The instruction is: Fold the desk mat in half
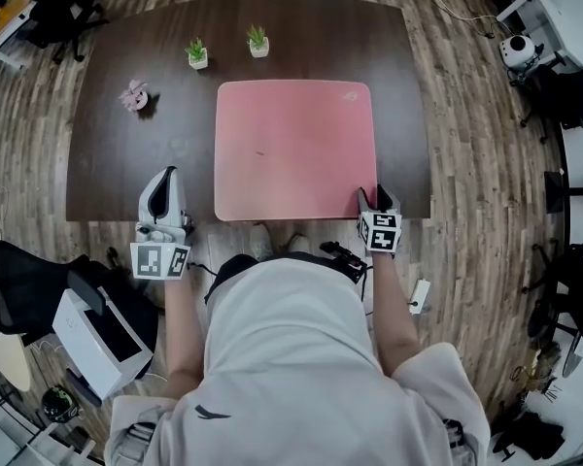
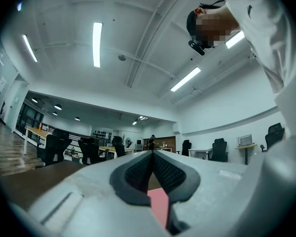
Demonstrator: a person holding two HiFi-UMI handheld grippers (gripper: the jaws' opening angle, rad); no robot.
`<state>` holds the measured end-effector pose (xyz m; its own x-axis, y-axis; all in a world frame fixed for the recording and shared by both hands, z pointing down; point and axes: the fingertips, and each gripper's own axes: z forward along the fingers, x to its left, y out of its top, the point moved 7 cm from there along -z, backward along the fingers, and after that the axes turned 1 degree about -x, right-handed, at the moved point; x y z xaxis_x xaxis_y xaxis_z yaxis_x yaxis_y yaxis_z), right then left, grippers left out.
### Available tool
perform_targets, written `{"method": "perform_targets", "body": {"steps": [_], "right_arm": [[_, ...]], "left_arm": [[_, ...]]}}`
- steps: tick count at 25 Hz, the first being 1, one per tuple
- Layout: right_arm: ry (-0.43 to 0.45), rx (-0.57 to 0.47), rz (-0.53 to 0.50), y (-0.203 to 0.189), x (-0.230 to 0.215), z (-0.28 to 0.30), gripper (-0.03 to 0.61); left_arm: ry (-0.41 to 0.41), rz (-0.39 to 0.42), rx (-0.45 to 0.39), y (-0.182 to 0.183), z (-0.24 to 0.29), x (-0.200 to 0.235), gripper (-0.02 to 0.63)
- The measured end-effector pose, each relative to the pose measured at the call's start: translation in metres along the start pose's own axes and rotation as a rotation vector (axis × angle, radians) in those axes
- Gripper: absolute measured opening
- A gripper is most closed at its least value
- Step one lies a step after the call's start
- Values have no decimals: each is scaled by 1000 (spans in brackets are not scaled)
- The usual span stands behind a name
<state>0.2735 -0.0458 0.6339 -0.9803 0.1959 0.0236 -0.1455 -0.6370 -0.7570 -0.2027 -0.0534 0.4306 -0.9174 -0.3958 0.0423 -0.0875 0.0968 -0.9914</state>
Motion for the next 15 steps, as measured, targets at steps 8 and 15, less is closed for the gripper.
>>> {"method": "perform_targets", "body": {"steps": [8, 15], "right_arm": [[4, 94, 153, 0, -6, 2, 215], [72, 209, 124, 8, -10, 7, 212]], "left_arm": [[-9, -10, 1, -4, 3, -4, 5], [-6, -11, 2, -5, 0, -2, 5]]}}
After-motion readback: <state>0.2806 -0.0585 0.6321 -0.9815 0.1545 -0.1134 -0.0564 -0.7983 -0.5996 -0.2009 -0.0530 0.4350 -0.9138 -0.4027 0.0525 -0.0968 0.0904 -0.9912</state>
